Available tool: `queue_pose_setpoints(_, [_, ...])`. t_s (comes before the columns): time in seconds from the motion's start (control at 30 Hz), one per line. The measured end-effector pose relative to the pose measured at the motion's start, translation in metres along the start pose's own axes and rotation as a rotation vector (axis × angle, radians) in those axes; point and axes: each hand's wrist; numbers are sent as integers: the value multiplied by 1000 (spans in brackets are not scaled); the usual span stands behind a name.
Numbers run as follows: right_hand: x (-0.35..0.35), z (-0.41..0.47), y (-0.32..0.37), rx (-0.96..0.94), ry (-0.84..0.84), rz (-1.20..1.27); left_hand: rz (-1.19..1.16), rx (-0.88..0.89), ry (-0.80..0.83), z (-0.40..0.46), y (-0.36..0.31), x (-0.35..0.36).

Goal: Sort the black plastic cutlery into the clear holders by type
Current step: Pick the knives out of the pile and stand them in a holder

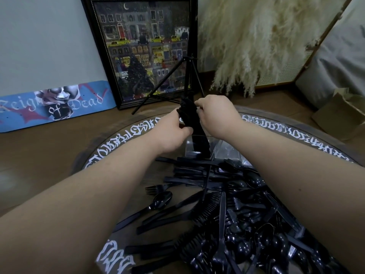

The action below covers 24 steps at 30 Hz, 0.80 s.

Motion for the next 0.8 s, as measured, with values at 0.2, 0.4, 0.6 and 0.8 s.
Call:
queue_pose_setpoints(0.2, [-12,-45,-5,6,-99,156,-27,-4,-41,-22,5,5])
queue_pose_setpoints(0.4, [-14,-123,-2,40,-73,276,7,-59,-39,-75,1,31])
queue_pose_setpoints(0.6, [3,-196,-5,102,18,331,52,-45,33,-128,-11,69])
queue_pose_setpoints(0.8, [21,-242,-26,229,25,376,317,-99,99,-160,-16,101])
Point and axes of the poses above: each hand's wrist, its own z-axis towards the middle knuckle, its own x-axis out of the palm, y = z × x, and after that the axes turned 5 degrees about y, right-handed
